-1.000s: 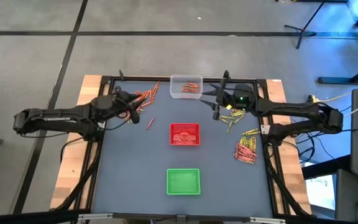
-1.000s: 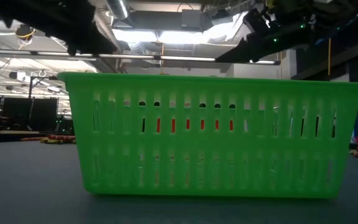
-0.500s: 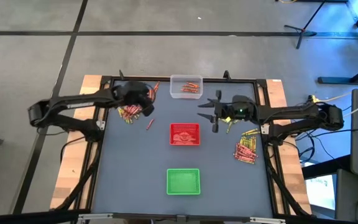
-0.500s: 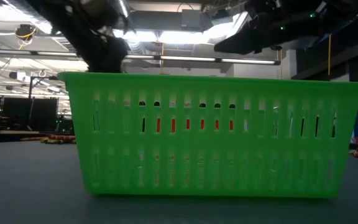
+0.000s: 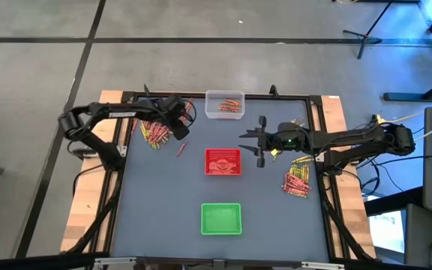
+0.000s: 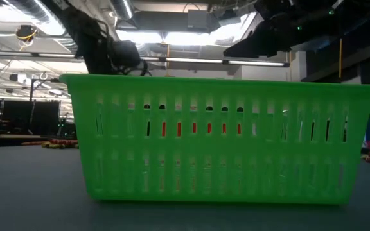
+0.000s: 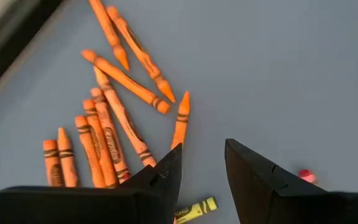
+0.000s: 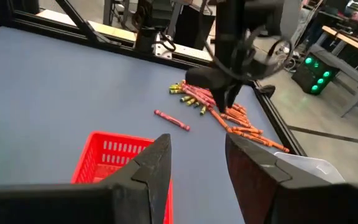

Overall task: Sort crayons
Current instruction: Put the orange crayon into the transparent bin

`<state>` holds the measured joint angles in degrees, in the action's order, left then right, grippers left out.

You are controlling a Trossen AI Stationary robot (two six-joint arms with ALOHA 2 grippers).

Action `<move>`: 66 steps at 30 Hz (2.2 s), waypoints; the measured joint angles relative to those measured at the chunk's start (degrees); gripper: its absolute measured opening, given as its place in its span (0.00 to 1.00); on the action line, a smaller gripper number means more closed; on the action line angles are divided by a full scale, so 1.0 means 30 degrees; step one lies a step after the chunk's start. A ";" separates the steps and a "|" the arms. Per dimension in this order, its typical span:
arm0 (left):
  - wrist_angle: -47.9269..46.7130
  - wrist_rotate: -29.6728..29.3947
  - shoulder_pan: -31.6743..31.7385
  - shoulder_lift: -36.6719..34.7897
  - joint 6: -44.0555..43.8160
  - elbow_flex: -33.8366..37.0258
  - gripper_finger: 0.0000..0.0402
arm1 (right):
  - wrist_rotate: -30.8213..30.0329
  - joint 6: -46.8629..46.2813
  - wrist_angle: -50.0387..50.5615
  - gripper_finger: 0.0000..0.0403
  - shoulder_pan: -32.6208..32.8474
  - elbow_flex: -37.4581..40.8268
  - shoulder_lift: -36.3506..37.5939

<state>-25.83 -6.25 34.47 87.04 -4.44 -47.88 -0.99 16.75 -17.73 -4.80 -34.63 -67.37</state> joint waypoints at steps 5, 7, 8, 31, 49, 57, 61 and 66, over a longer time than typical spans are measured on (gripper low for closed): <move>0.0459 0.0162 0.0761 0.1388 0.0977 0.0000 0.27 | -0.0029 0.0000 0.0058 0.38 -0.0015 0.0000 0.0000; 0.0787 0.0404 0.0979 0.1797 0.1490 0.0000 0.27 | -0.0029 0.0000 0.0154 0.38 -0.0015 0.0000 0.0000; 0.0912 0.0383 0.1064 0.1954 0.1643 0.0000 0.27 | -0.0029 0.0000 0.0227 0.38 -0.0015 0.0000 0.0000; 0.1715 0.2930 0.2088 0.3019 0.3539 -0.0007 0.08 | -0.0036 0.1565 0.0451 0.38 -0.0029 -0.0015 0.0000; 0.1708 0.1465 0.0083 0.1519 0.3908 -0.0624 0.02 | -0.0036 0.2157 0.0116 0.38 -0.0033 -0.0022 0.0000; 0.3164 0.1432 -0.0729 0.0469 0.4248 -0.3617 0.02 | -0.0036 0.2069 0.0283 0.38 -0.0036 -0.0022 0.0000; 0.6665 0.1417 -0.0892 0.0472 0.4586 -0.4138 0.02 | -0.0036 0.2054 0.0276 0.38 -0.0030 -0.0022 0.0000; 1.0788 0.1432 -0.0651 0.1109 0.4718 -0.4146 0.02 | -0.0036 0.1923 0.0274 0.38 -0.0036 -0.0022 0.0000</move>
<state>6.53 -1.96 32.51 90.37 9.72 -60.31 -1.10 22.52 -16.91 -4.91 -34.70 -67.37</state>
